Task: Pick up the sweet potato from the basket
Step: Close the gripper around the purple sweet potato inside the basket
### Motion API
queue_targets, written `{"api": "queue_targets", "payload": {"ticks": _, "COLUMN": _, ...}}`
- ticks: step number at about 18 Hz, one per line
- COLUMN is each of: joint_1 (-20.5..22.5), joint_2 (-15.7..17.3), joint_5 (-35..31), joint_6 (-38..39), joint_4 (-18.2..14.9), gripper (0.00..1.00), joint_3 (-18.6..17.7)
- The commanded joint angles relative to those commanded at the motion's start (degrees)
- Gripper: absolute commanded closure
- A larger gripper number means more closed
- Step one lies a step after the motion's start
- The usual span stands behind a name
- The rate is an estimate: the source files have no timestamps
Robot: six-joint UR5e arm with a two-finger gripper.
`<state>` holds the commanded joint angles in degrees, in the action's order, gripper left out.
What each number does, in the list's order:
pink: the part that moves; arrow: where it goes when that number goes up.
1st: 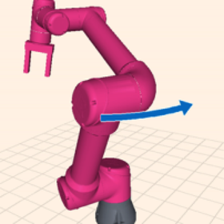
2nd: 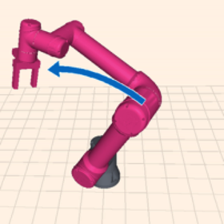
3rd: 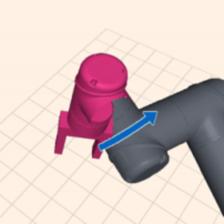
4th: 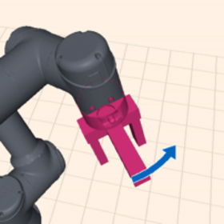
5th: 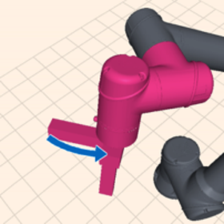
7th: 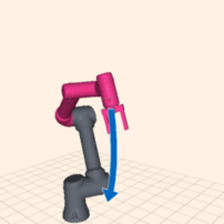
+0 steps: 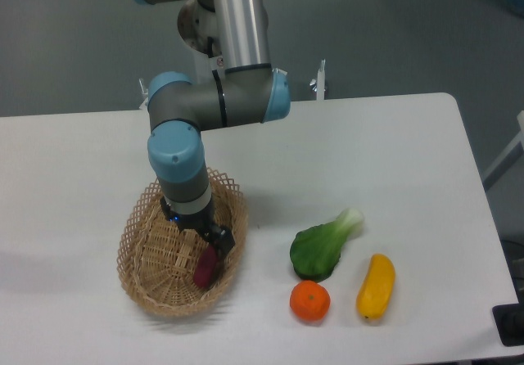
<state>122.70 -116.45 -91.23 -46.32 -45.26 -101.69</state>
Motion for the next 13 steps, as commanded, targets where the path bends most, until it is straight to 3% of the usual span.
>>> {"api": "queue_targets", "payload": {"ticks": 5, "joint_1": 0.00, "joint_2": -1.93, "joint_5": -0.26, "joint_6": -0.18, "joint_4": 0.09, "gripper": 0.00, "joint_3": 1.93}}
{"api": "queue_targets", "payload": {"ticks": 13, "joint_1": 0.00, "joint_2": -2.82, "joint_5": -0.44, "joint_6": -0.26, "joint_4": 0.35, "gripper": 0.03, "joint_3": 2.02}}
